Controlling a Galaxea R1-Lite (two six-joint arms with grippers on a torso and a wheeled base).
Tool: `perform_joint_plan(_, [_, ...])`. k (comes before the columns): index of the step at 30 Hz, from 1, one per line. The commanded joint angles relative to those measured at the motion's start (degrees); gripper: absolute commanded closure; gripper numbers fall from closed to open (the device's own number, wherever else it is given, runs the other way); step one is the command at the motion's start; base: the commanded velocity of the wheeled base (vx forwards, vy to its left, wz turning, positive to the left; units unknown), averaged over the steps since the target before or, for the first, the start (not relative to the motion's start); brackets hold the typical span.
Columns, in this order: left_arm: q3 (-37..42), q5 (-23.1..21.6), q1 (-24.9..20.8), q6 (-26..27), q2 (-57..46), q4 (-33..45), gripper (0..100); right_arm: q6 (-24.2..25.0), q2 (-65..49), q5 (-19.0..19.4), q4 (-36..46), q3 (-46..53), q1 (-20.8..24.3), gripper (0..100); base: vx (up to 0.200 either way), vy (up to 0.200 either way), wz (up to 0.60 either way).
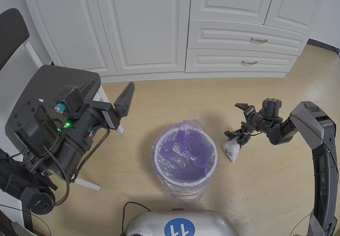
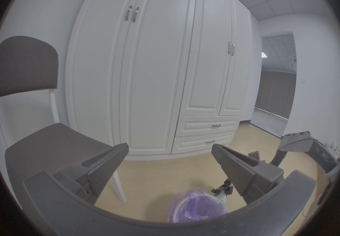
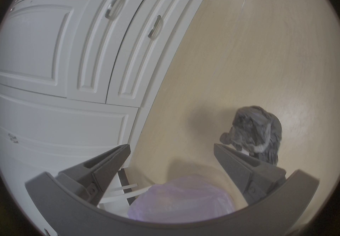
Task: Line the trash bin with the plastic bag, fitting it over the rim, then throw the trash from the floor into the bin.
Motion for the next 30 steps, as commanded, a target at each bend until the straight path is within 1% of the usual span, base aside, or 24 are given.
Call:
perform_joint_plan(1, [7.16,0.58,1.64,-0.62,-12.86,-3.73,0,0.48,-21.39,-1.44,-22.65,29.09,0.82,0,0.0,0.0,0.0])
perform_joint_plan(2, [7.25,0.5,1.64,0.52,-14.61,-3.47,0,0.22,-27.1,-1.97,-23.62,32.96,0.73,0,0.0,0.0,0.0])
perform_joint_plan(3, [7.25,0.5,1.64,0.52,-14.61,-3.47,0,0.22,-27.1,-1.97,-23.62,32.96,0.73,0,0.0,0.0,0.0])
perform_joint_plan(4, [7.52,0.5,1.82,2.98,-16.99,-2.41,0,-1.45,-36.95,-1.97,-23.44,39.02,0.38,0,0.0,0.0,0.0])
perform_joint_plan(6, [7.34,0.58,2.78,4.21,-19.27,-1.27,0,-4.7,-43.89,-1.97,-23.44,44.38,-0.15,0,0.0,0.0,0.0])
perform_joint_plan(8, [7.6,0.58,3.05,5.18,-22.0,0.31,0,-9.18,-47.85,-1.88,-23.44,48.42,-1.29,0,0.0,0.0,0.0])
perform_joint_plan(11, [7.43,0.58,3.05,7.46,-27.27,5.59,0,-16.13,-50.31,-1.88,-23.27,51.5,-2.43,0,0.0,0.0,0.0])
perform_joint_plan(13, [7.43,0.58,3.05,7.73,-29.64,8.75,0,-18.5,-51.01,-1.88,-22.39,52.12,-2.43,0,0.0,0.0,0.0])
perform_joint_plan(14, [7.16,0.58,3.14,7.73,-31.93,12.79,0,-21.75,-52.24,-1.88,-19.67,52.82,-1.82,0,0.0,0.0,0.0])
perform_joint_plan(15, [7.16,0.58,3.31,7.73,-33.07,14.81,0,-24.3,-52.86,-1.88,-16.85,52.73,-1.46,0,0.0,0.0,0.0])
perform_joint_plan(18, [6.55,0.67,4.54,7.73,-34.74,18.77,0,-31.77,-53.56,-2.58,-6.57,51.68,0.12,0,0.0,0.0,0.0])
perform_joint_plan(19, [6.55,0.67,4.98,7.73,-34.74,19.39,0,-33.09,-53.65,-2.67,-4.46,51.24,0.29,0,0.0,0.0,0.0])
perform_joint_plan(20, [6.37,0.67,6.21,7.73,-34.74,20.62,0,-35.29,-54.09,-3.37,0.29,50.36,0.38,0,0.0,0.0,0.0])
perform_joint_plan(21, [6.28,0.58,7.0,7.73,-34.65,21.32,0,-36.34,-54.44,-3.73,4.06,49.57,0.29,0,0.0,0.0,0.0])
perform_joint_plan(22, [6.28,0.58,7.0,7.73,-34.65,21.32,0,-36.34,-54.44,-3.73,4.06,49.57,0.29,0,0.0,0.0,0.0])
perform_joint_plan(23, [6.2,0.67,7.79,7.73,-34.3,22.2,0,-37.31,-54.96,-3.9,12.85,46.58,0.29,0,0.0,0.0,0.0])
perform_joint_plan(24, [6.2,0.67,7.88,7.81,-34.21,22.29,0,-37.31,-55.14,-3.9,14.35,46.14,0.29,0,0.0,0.0,0.0])
perform_joint_plan(25, [6.28,0.67,7.88,7.81,-34.3,22.29,0,-37.66,-56.37,-3.9,22.26,44.03,0.29,0,0.0,0.0,0.0])
perform_joint_plan(26, [6.28,0.67,7.88,7.81,-34.39,22.37,0,-38.36,-56.99,-3.9,28.32,42.18,0.29,0,0.0,0.0,0.0])
perform_joint_plan(29, [6.28,0.67,8.06,7.81,-34.83,22.37,0,-40.91,-56.28,-4.08,41.95,36.47,0.21,0,0.0,0.0,0.0])
perform_joint_plan(30, [6.28,0.67,8.06,7.81,-34.92,22.37,0,-41.35,-55.67,-4.08,43.79,35.5,0.03,0,0.0,0.0,0.0])
